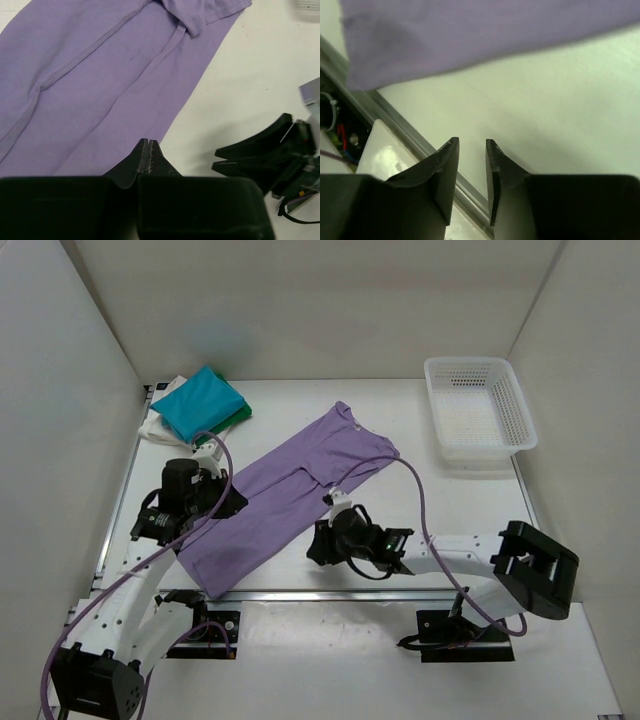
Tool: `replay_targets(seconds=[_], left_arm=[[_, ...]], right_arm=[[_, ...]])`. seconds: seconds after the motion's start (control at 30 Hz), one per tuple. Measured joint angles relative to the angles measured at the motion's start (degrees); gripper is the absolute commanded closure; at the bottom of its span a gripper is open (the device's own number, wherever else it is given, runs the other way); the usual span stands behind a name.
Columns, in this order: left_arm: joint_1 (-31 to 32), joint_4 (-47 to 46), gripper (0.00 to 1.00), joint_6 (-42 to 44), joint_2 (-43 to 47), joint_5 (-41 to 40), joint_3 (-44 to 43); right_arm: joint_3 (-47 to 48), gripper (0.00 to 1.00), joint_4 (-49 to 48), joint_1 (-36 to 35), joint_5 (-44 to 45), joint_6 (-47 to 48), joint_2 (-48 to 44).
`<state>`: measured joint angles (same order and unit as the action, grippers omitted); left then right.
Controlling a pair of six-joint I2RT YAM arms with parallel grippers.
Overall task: Fold and stack the t-shirts
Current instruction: Rotate the tshirt 90 degrees
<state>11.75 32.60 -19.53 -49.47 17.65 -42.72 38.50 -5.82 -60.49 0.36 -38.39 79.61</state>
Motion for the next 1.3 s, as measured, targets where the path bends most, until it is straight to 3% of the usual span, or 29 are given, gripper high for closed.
replay_targets(seconds=[0.03,0.1,0.4,0.77,0.83,0.9,1.07,1.3], left_arm=[[0.0,0.3,0.97,0.1,0.5,-0.3,0.3],[-0.3,0.6,0.94,0.5,1.1,-0.5,0.5],[0.3,1.4,0.91,1.1,1.2,-1.4,2.0],[2.6,1.7,0.86,1.1,-0.4,-2.0,2.0],[3.3,1.7,0.85,1.0,-1.0,-2.3,1.9],[4.3,1.7,0.83,0.9,-1.8,-2.4,1.9],[6.5,1.1,0.77,0.6,-5.7,-2.7,0.9],[9.1,-1.5,0.63,0.4,-13.2,-4.0,-2.1]], right_arm=[[-1.6,0.61,-1.4,-1.1,1.4,-1.6,0.8],[-3.2,0.57,-4.5,-3.0,3.7,-5.5,3.3],[-1.8,0.56,-18.9,-3.7,7.5,-19.5,16.2],[-1.6,0.82,-31.6,2.6,6.9,-32.8,24.8],[-1.7,0.95,-31.7,3.6,6.4,-33.6,25.1],[-2.0,1.00,-31.6,4.7,5.9,-33.8,25.1],[-5.6,1.00,-32.2,6.6,4.9,-32.8,22.5],[-17.0,1.00,-28.4,11.9,2.1,-26.5,9.6]])
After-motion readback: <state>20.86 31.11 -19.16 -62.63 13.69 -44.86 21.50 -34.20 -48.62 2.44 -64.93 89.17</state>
